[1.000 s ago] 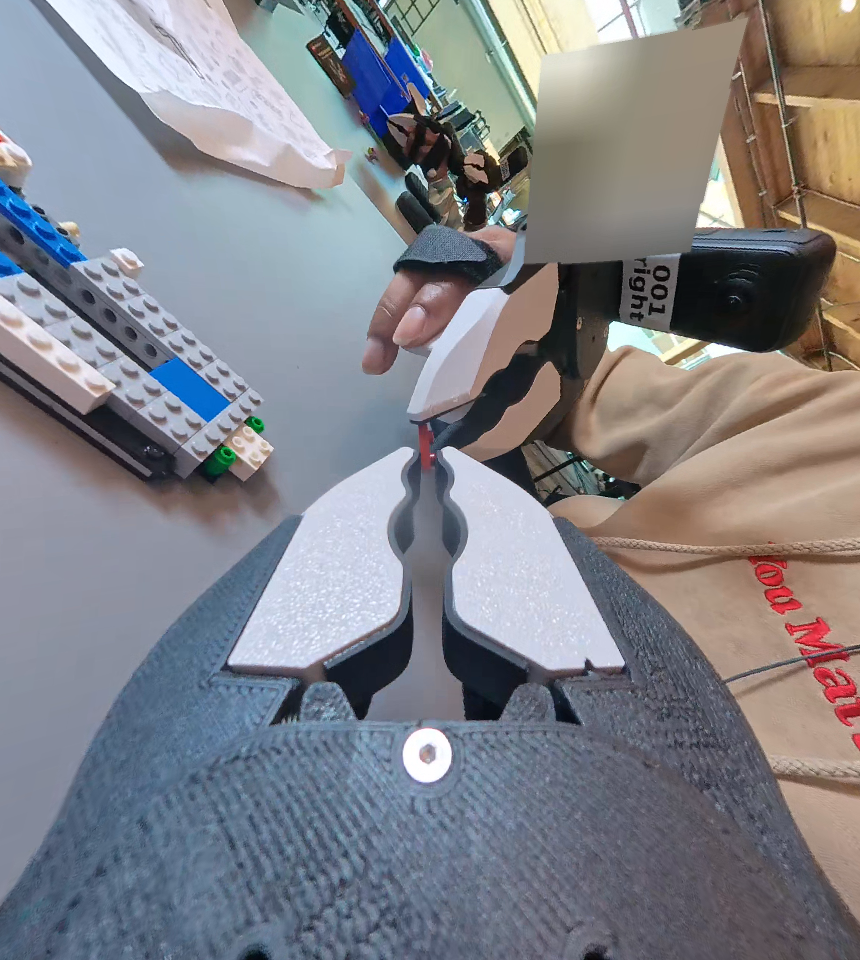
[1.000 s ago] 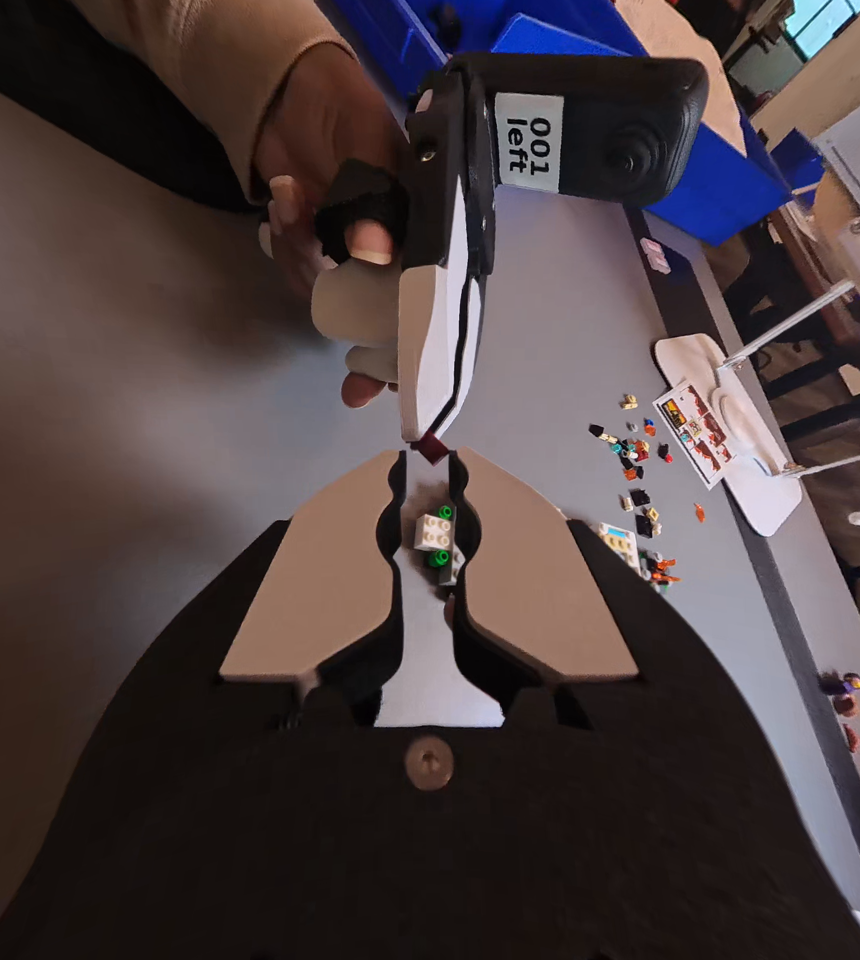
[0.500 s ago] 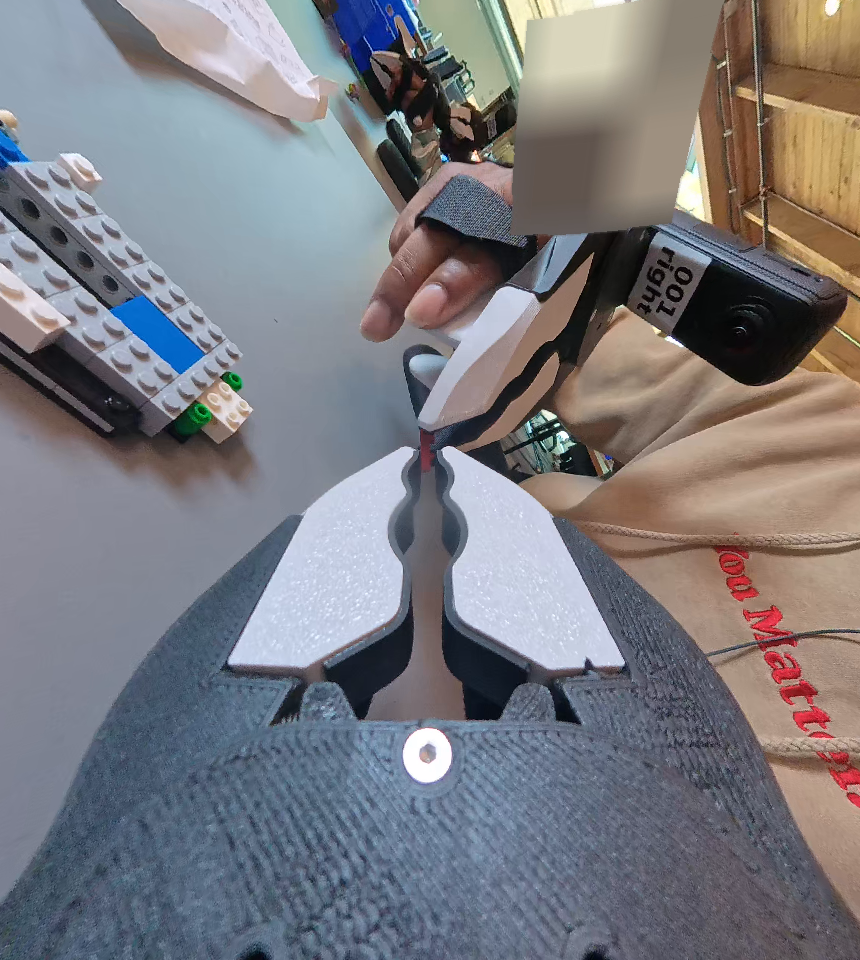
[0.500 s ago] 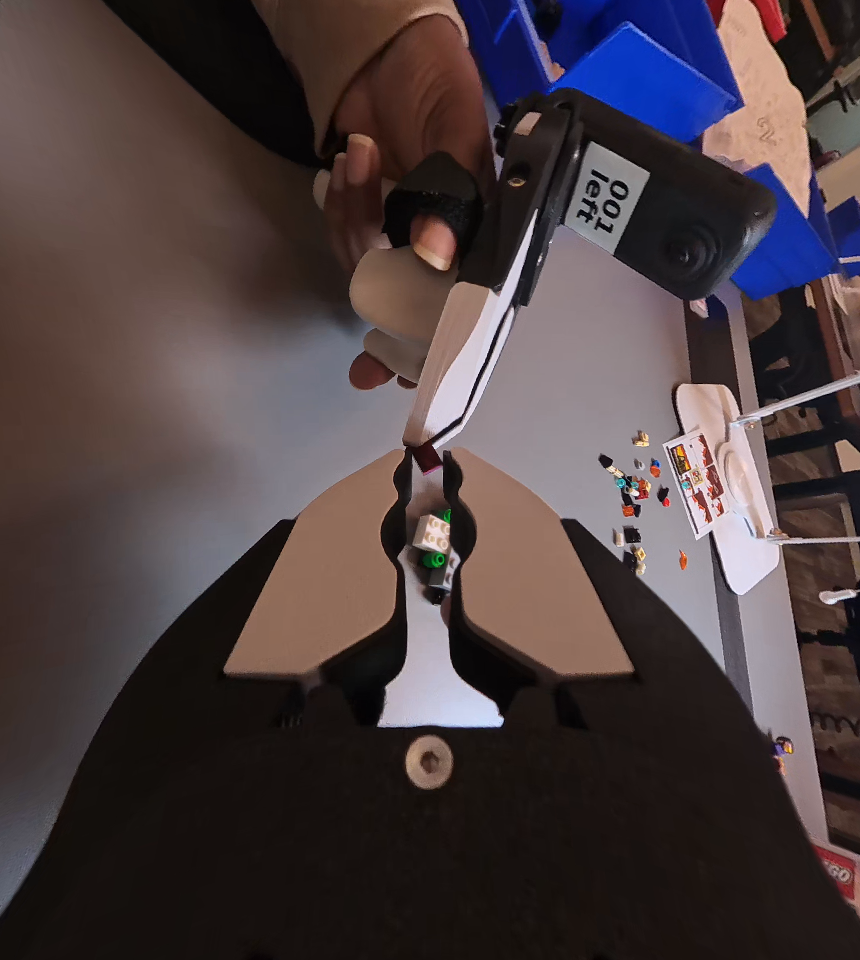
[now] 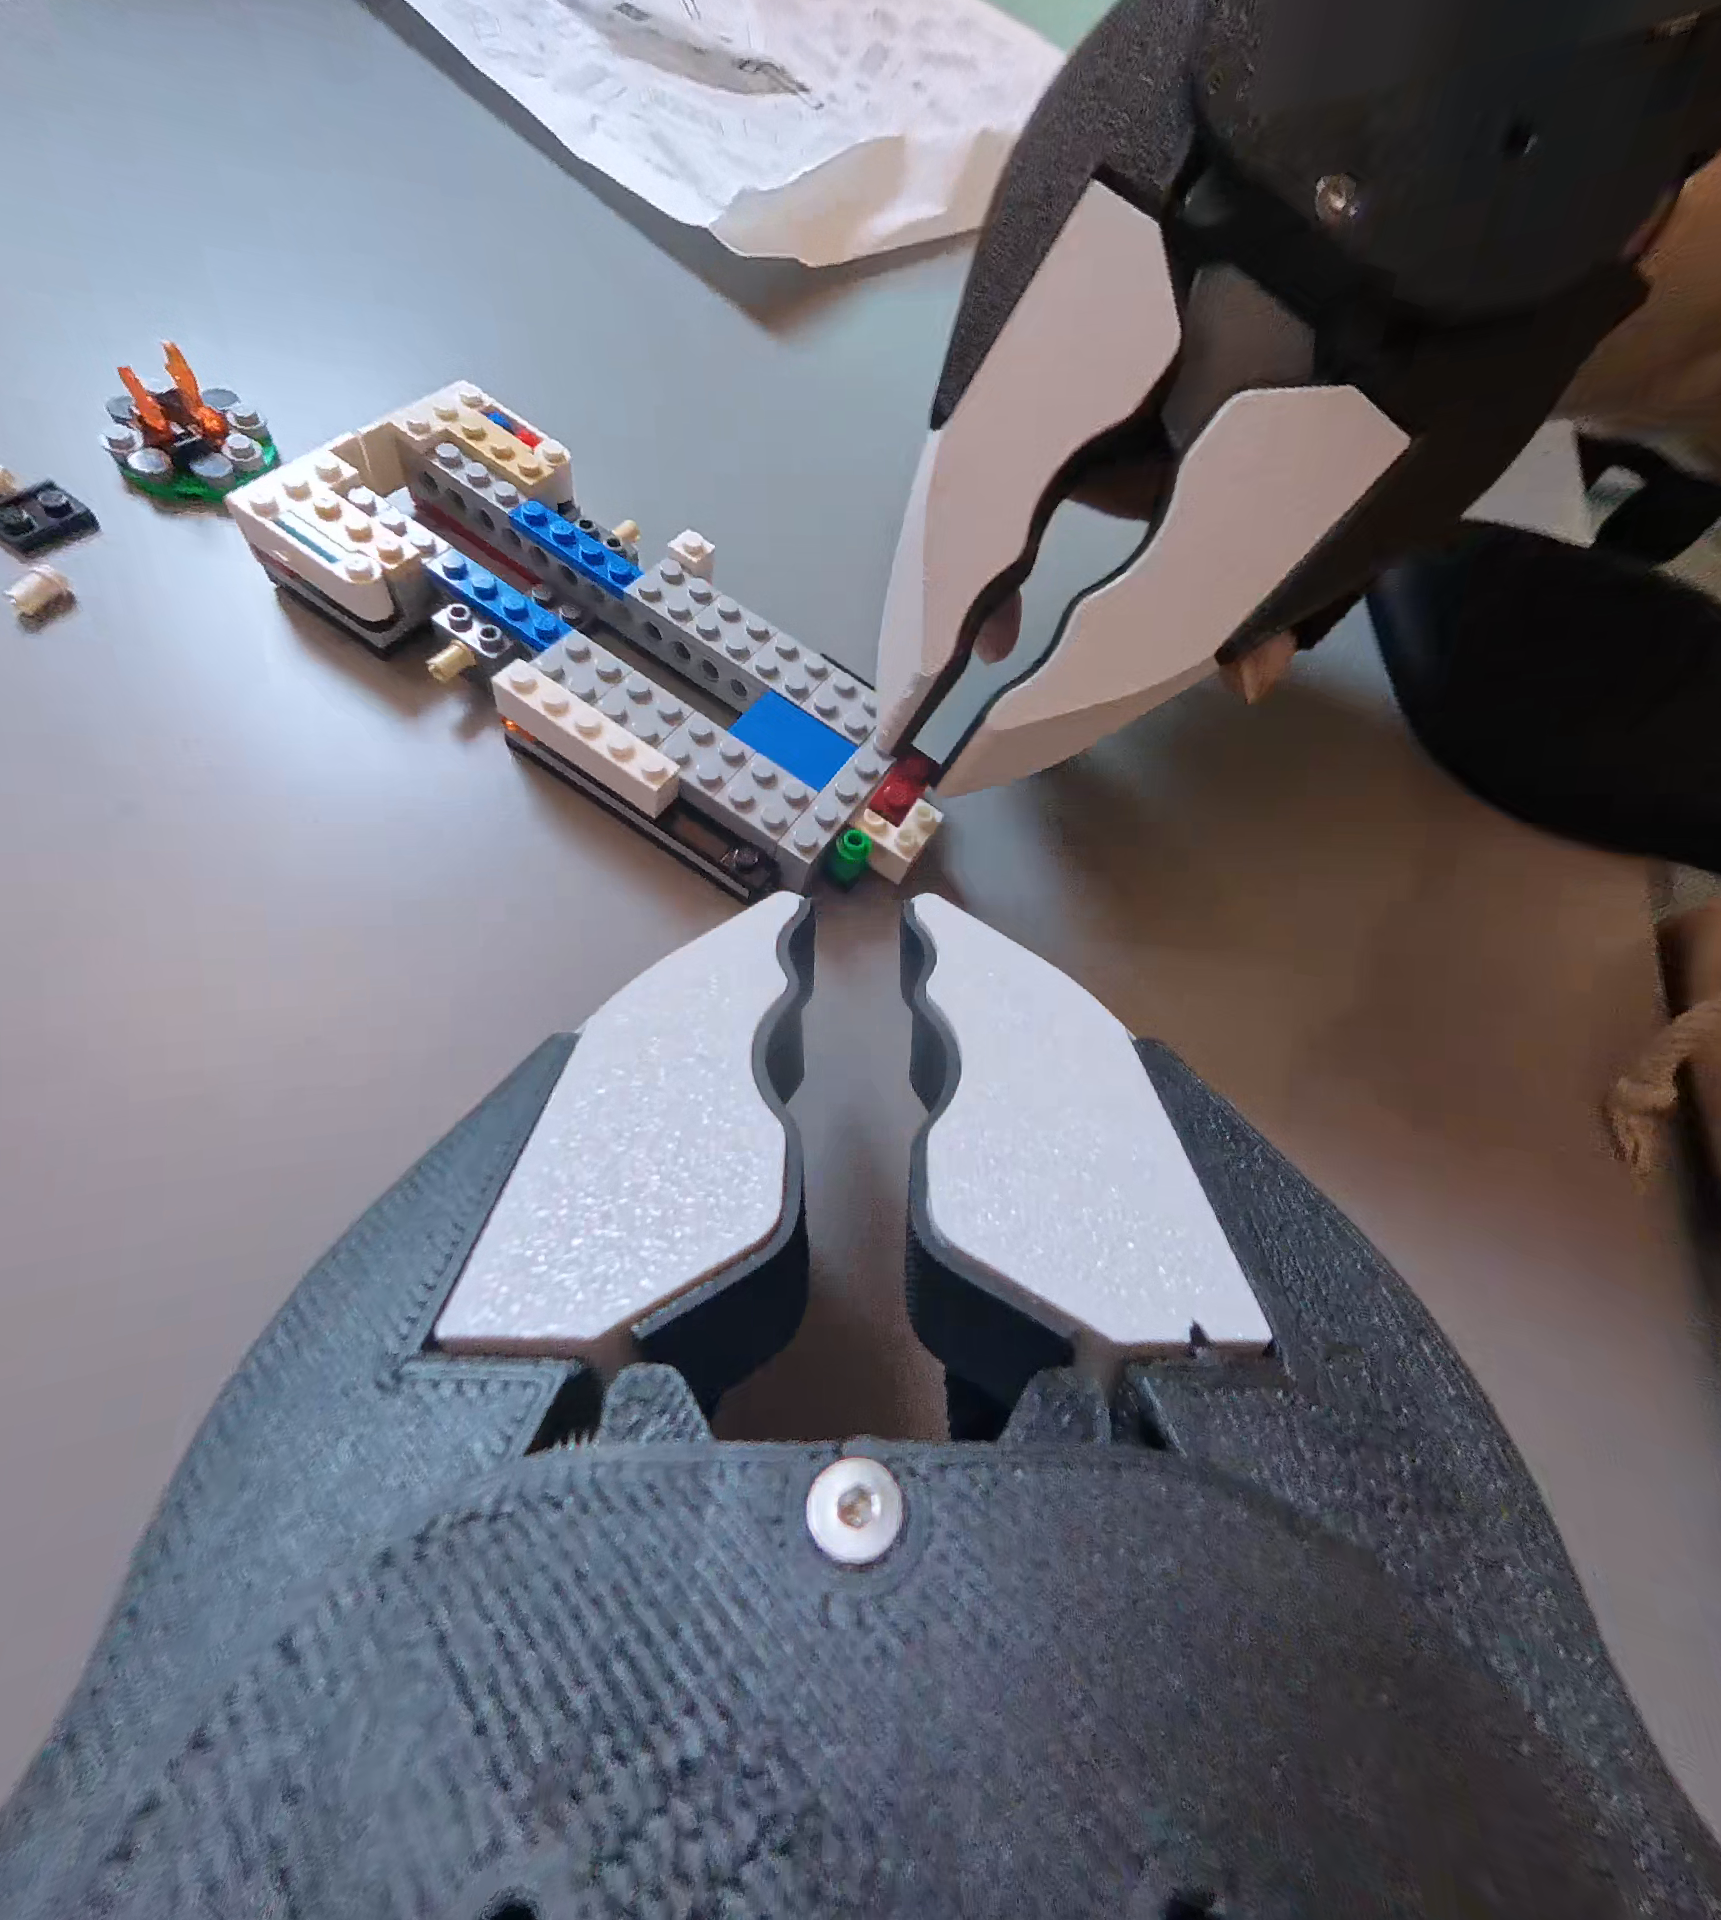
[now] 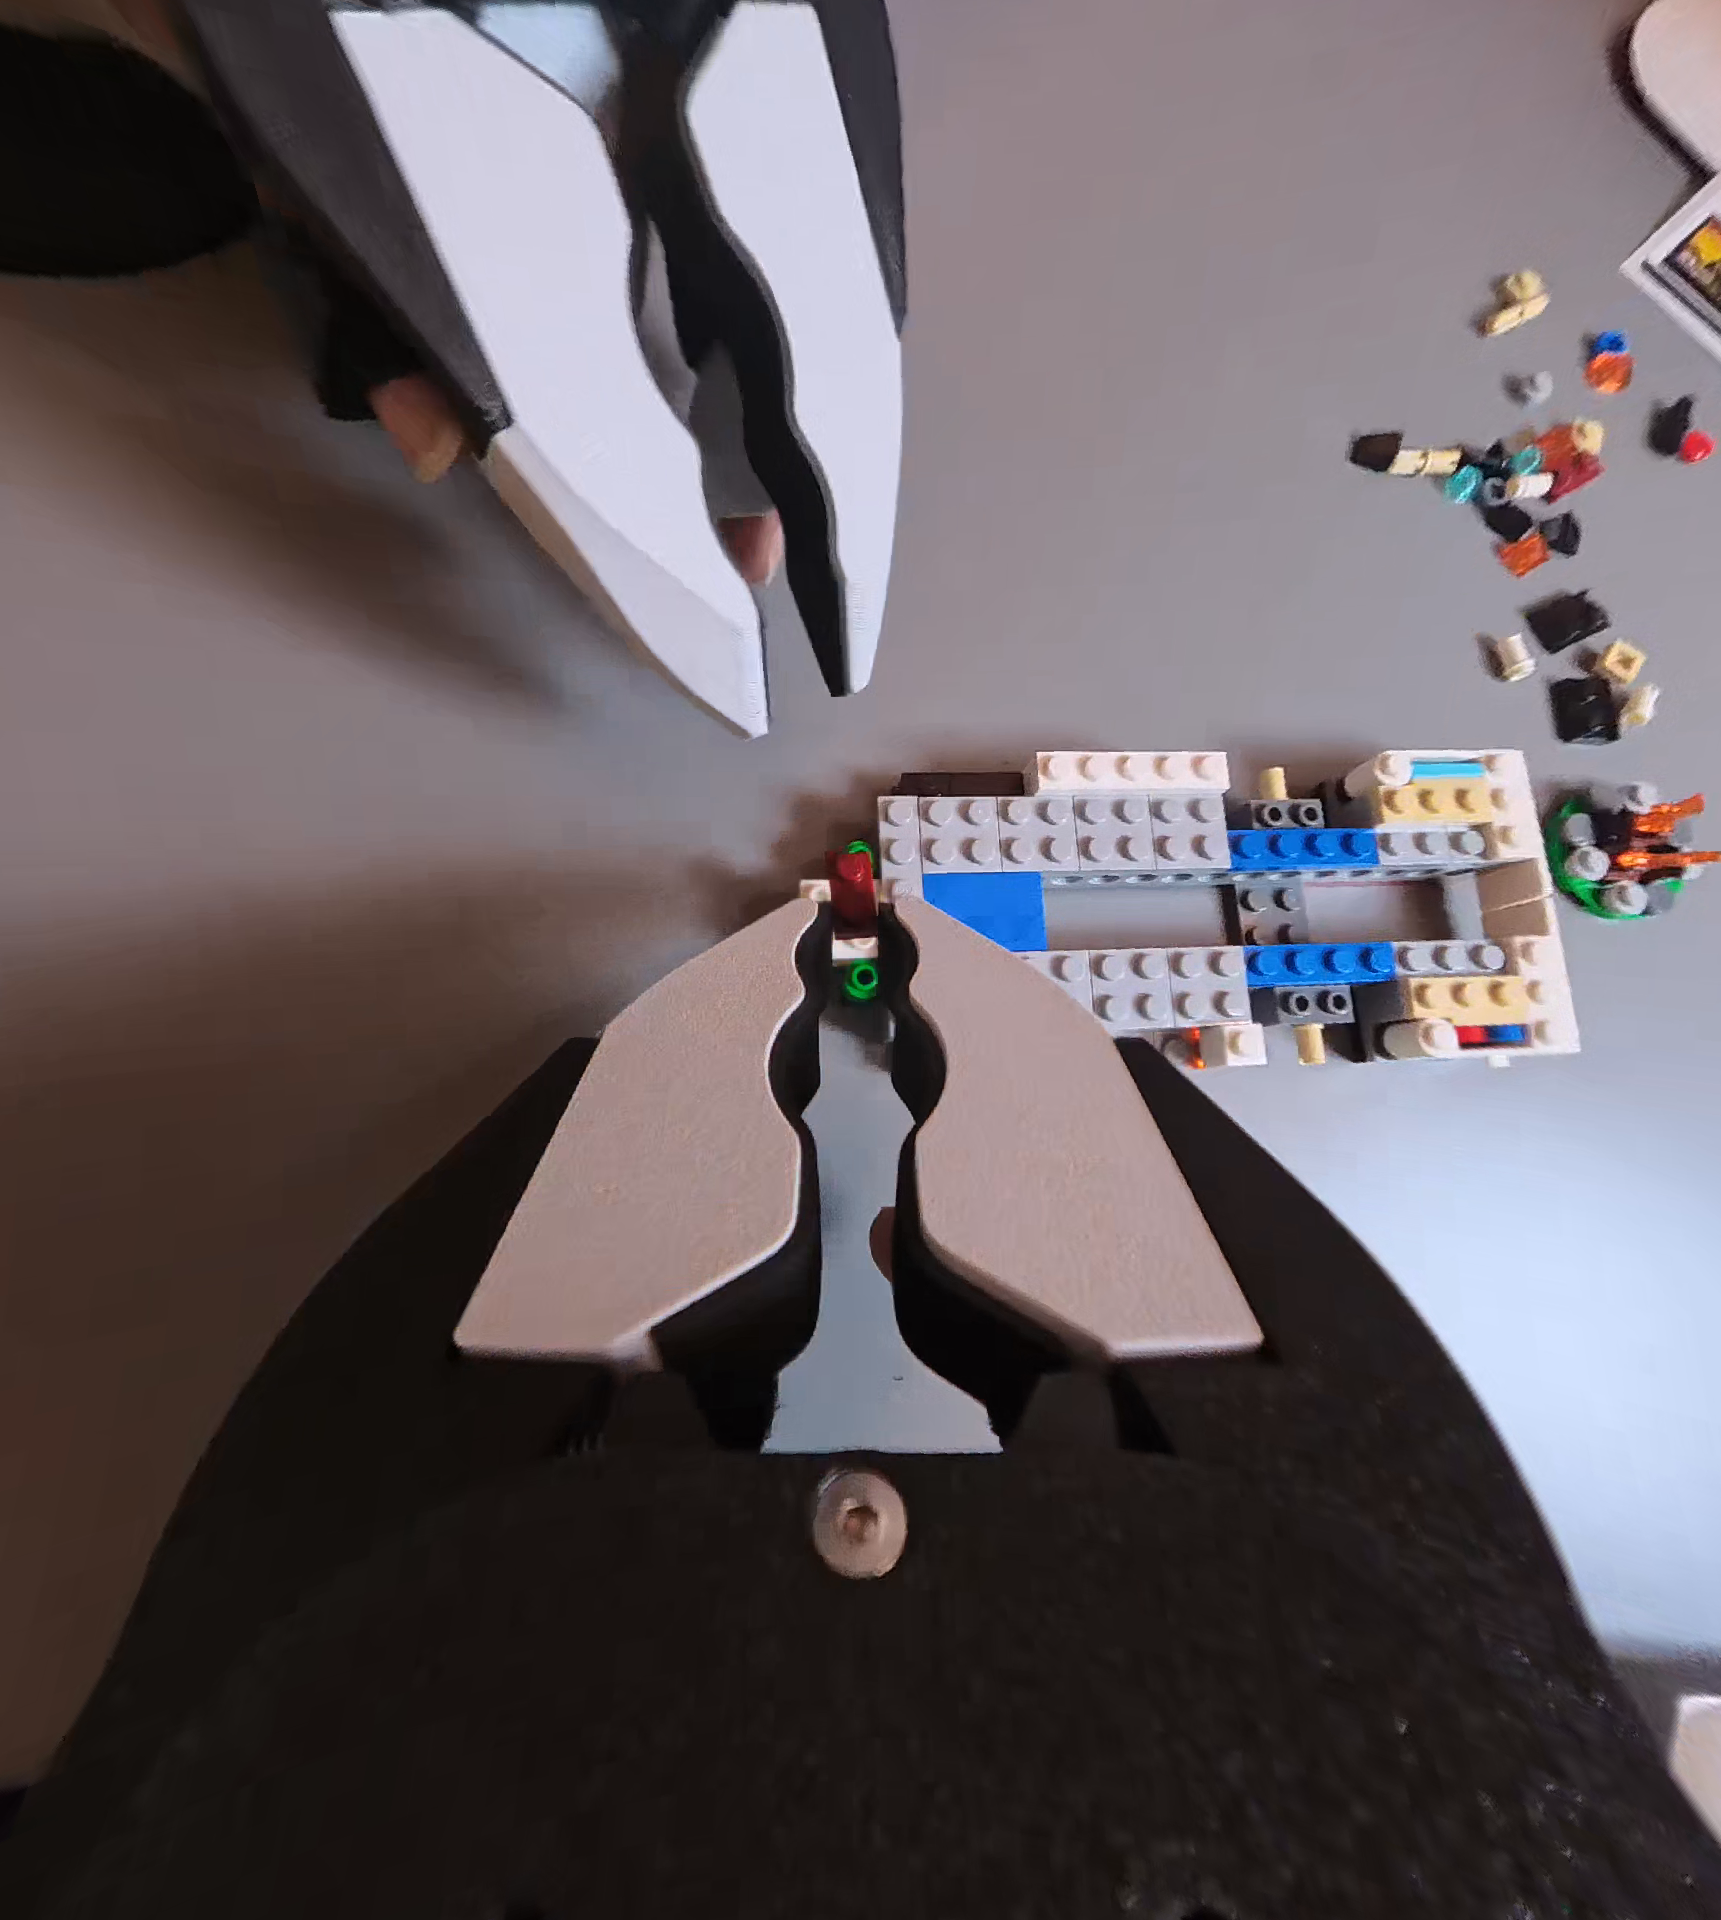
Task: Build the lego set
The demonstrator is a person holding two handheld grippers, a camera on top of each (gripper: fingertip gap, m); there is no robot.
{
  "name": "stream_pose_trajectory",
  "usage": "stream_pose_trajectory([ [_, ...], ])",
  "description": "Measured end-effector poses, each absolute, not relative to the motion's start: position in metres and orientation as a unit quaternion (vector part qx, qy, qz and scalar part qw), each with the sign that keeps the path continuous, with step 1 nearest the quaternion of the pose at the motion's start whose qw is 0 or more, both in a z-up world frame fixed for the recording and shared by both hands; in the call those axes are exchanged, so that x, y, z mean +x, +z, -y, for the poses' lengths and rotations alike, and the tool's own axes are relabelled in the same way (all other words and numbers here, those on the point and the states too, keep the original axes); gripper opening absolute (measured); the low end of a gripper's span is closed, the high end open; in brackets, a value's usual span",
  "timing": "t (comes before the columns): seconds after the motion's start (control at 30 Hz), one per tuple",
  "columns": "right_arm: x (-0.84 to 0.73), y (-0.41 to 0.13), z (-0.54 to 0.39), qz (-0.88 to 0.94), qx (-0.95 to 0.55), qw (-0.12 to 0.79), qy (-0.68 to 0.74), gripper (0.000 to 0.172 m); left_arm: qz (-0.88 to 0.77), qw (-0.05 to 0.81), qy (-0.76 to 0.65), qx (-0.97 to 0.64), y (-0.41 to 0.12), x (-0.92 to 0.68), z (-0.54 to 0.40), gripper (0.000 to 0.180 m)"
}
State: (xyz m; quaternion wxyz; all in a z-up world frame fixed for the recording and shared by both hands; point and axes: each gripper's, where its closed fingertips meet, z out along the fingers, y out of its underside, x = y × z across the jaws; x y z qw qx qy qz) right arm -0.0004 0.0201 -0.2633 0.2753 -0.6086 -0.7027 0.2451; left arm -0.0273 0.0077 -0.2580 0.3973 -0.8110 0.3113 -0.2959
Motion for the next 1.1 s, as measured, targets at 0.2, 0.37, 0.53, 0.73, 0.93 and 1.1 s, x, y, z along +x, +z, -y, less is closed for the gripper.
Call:
stream_pose_trajectory([
  [0.2, 0.0, -0.269, -0.023, 0.697, -0.628, 0.255, 0.233, 0.009, -0.337, 0.398, -0.274, -0.808, -0.263, -0.023, -0.004, 0.015],
  [0.37, 0.0, -0.269, -0.023, 0.698, -0.628, 0.258, 0.229, 0.015, -0.336, 0.402, -0.275, -0.806, -0.26, -0.024, -0.004, 0.014],
  [0.53, -0.001, -0.261, -0.022, 0.701, -0.617, 0.269, 0.236, 0.014, -0.338, 0.403, -0.273, -0.805, -0.26, -0.024, -0.004, 0.014],
  [0.73, -0.004, -0.262, -0.015, 0.71, -0.606, 0.264, 0.243, 0.004, -0.342, 0.403, -0.271, -0.805, -0.261, -0.023, -0.003, 0.013],
  [0.93, -0.005, -0.268, -0.023, 0.704, -0.616, 0.263, 0.235, 0.001, -0.344, 0.403, -0.271, -0.804, -0.261, -0.022, -0.002, 0.013],
  [1.1, -0.006, -0.266, -0.027, 0.695, -0.622, 0.27, 0.239, 0.002, -0.345, 0.403, -0.271, -0.803, -0.261, -0.022, -0.002, 0.013],
])
